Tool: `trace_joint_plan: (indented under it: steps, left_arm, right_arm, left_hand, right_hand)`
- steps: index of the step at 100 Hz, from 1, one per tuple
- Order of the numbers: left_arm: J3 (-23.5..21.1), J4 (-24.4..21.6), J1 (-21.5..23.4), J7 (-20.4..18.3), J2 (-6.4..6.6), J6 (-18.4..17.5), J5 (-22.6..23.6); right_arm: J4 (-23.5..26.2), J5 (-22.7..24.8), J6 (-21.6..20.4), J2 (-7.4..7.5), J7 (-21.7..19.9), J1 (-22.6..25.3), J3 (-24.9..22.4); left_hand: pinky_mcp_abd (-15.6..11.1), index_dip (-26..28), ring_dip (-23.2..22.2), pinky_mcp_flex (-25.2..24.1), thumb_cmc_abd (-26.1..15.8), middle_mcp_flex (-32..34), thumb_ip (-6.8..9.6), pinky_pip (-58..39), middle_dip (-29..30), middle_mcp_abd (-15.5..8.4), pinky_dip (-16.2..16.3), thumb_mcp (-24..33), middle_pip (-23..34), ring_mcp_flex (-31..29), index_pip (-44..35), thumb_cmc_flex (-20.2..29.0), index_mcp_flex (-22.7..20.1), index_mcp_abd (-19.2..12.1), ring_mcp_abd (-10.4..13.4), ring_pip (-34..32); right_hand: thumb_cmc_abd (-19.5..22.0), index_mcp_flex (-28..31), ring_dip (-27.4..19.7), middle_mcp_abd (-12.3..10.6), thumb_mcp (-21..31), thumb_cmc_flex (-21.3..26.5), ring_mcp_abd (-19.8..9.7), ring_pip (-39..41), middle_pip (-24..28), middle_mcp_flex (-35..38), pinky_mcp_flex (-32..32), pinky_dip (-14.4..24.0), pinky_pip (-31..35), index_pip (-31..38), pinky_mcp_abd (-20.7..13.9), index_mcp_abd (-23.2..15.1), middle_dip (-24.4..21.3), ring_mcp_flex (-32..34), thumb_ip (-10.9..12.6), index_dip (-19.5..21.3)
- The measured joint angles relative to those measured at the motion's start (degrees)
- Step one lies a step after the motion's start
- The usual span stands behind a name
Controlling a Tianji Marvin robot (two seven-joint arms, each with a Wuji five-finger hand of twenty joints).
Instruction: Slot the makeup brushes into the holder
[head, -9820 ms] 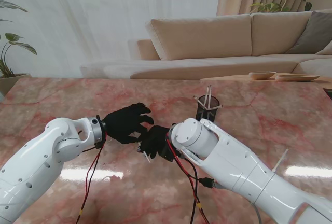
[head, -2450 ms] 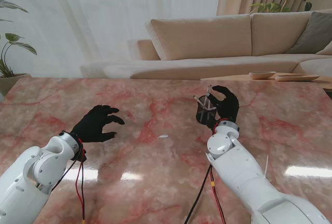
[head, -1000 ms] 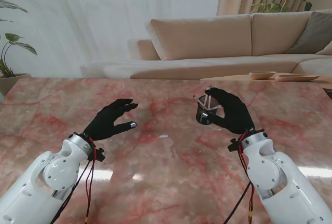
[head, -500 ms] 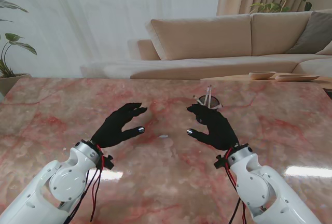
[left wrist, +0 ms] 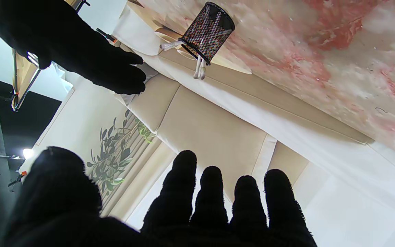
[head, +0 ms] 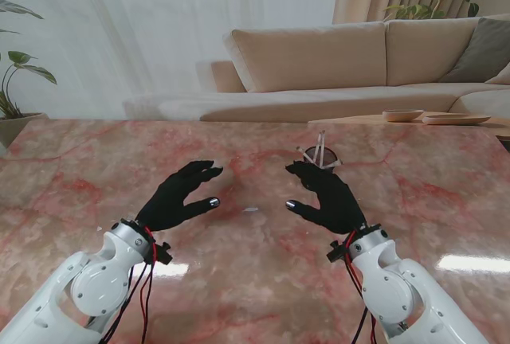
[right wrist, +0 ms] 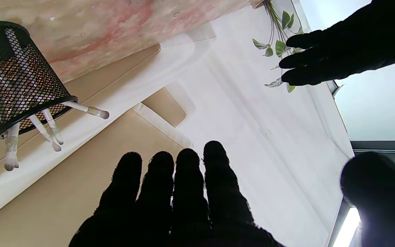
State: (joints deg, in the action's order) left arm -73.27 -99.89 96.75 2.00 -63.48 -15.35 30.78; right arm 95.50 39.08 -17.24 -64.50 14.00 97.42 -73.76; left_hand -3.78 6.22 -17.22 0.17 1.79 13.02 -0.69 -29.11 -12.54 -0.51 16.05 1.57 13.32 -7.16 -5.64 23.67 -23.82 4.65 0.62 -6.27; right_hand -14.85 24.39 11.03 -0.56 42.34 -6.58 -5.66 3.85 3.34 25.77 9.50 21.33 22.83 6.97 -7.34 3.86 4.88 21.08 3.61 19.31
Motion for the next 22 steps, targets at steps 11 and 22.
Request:
trace_joint_plan:
  steps: [11,22]
  left_arm:
    - [-0.11,-0.16,0.17,-0.01,0.01,0.16,0.18]
    - [-0.12,-0.24,0.22,-0.01,0.01,0.25,0.29]
  right_arm:
    - [0.00,-0.02,-0.23,-0.03,0.26,-0.09,-0.05]
    - [0.00,-0.25,-0.39,-0.10,0.57,-0.19,-0.05]
  left_hand:
    - [0.00,0.00,0.00,0.00,0.00,0.00,0.00,0.00,0.00,0.04,0.00,0.00,0.00,0.00,0.00,0.00,0.00,0.01,0.00,0.00]
    - [0.00,0.00,0.00,0.00,0.00,0.00,0.00,0.00,0.00,0.06,0.00,0.00,0.00,0.00,0.00,0.00,0.00,0.01,0.00,0.00]
  right_hand:
    - [0.00,0.00,0.00,0.00,0.00,0.11,0.00,0.00,-0.01,0.02,0.05,0.00,0.02,0.00,0.00,0.00,0.00,0.00,0.00,0.00]
    - [0.00,0.01,0.00,0.00,0.00,0.13,0.00,0.00,-0.01,0.04,0.06,0.00,0.09,0.00,0.00,0.00,0.00,0.01,0.00,0.00]
